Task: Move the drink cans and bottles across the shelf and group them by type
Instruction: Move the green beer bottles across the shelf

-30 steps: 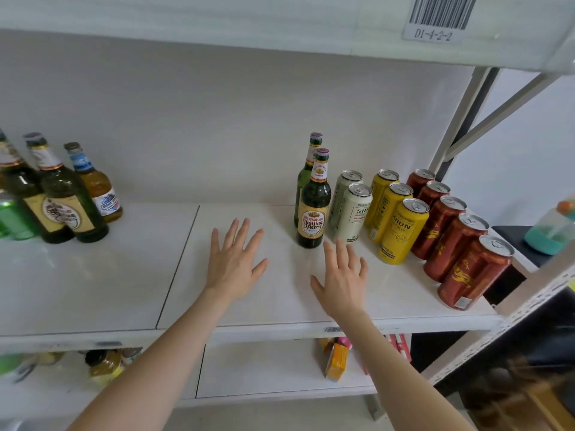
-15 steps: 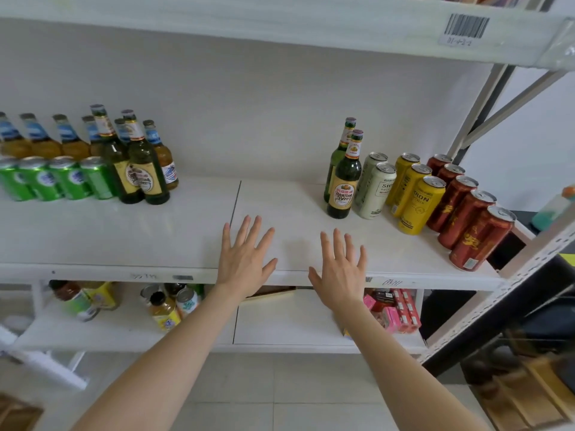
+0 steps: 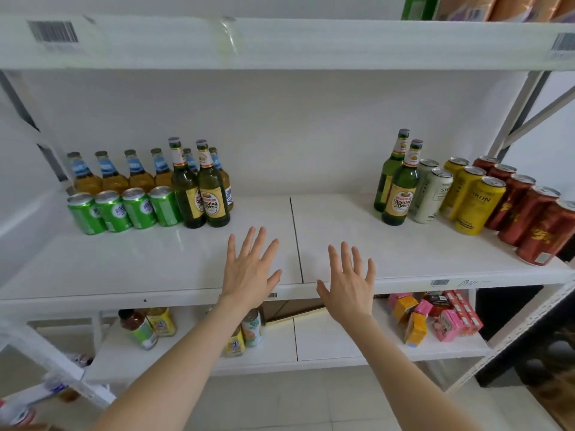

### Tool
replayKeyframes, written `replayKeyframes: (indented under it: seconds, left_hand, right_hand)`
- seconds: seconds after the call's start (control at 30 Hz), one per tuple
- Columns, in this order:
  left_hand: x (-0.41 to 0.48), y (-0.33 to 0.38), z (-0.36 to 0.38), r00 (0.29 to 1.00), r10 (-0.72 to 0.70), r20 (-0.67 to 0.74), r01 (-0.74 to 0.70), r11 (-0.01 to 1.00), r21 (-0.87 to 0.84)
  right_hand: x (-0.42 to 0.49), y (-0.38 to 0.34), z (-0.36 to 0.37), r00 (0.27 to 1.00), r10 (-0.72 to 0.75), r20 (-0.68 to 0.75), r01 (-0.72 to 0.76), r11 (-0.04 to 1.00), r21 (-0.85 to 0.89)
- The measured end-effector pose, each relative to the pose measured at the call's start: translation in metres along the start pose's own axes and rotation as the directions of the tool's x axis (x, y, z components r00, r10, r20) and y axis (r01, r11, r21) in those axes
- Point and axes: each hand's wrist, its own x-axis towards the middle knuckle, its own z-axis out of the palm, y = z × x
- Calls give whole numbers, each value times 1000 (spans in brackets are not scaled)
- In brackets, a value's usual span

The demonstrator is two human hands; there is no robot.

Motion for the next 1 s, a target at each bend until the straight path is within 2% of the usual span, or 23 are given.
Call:
replayKeyframes:
  seconds: [0.27, 0.67, 0.9, 1.0]
  left_hand:
    - [2, -97, 20, 998, -46, -36, 45, 999, -16]
    - [54, -234, 40, 978, -163, -133, 166, 986, 6]
    - [106, -299, 50, 975, -150, -167, 153, 988, 7]
    - [133, -315, 55, 966, -150, -210, 135, 987, -81]
  right_hand:
    - [38, -91, 12, 1000, 11, -29, -10, 999, 37]
    - [140, -191, 42, 995, -87, -43, 91, 991, 101]
    - [195, -242, 60, 997, -40, -60, 48, 989, 140]
    - [217, -258, 70, 999, 20, -31, -12, 969, 249]
